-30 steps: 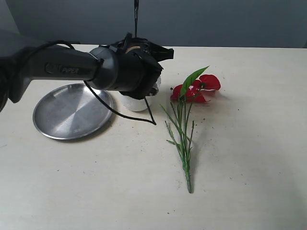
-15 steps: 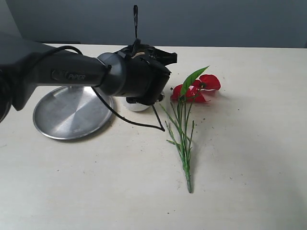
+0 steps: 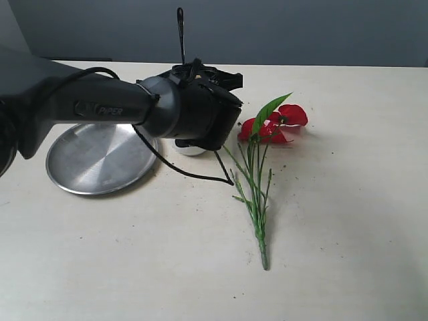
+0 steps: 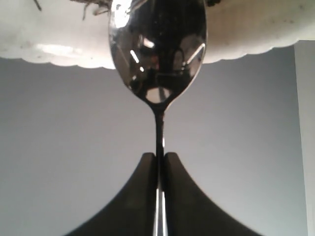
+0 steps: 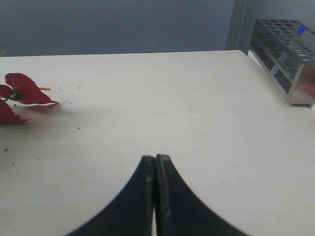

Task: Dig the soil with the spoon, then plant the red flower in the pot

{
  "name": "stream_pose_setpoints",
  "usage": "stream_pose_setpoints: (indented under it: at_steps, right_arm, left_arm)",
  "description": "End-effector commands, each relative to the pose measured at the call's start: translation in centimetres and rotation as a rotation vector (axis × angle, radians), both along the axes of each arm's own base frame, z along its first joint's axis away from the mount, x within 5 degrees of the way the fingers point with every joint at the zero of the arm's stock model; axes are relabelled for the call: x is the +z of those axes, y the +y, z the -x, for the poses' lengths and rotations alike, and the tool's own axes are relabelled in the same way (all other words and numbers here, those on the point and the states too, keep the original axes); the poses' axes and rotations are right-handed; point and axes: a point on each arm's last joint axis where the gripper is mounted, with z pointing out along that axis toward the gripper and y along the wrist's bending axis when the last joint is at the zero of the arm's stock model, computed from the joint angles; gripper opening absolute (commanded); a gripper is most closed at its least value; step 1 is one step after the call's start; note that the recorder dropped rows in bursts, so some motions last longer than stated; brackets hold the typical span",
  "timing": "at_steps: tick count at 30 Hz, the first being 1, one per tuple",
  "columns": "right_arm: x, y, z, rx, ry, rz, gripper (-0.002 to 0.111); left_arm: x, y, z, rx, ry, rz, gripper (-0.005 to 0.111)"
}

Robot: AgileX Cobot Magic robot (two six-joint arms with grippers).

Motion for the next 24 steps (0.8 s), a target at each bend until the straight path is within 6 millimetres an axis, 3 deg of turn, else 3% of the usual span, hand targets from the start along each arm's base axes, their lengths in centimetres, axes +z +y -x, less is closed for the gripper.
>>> stream_pose_setpoints:
  at_steps: [1,12,20,24]
  right_arm:
    - [0.1,0.0,0.0,-0.006,-0.015,0.002,-0.001]
    - [0.1,0.0,0.0,-0.006,-0.015,0.002,-0.001]
    - [0.1,0.0,0.0,-0.006,-0.015,0.002,-0.001]
    - [0.1,0.0,0.0,-0.006,-0.015,0.002,-0.001]
  left_arm:
    - [1.1,-0.3,0.3,-0.002,-0.026,0.005,0.000]
    - [2.3,-0.4,0.1,-0.041,-0.091,-0.047,0.000]
    - [2.8,1.3,-1.8,-0.105,-0.135,-0.118,0.000]
    - [1.9,1.6,-1.9,-0.075,-0.119,-0.125,0.000]
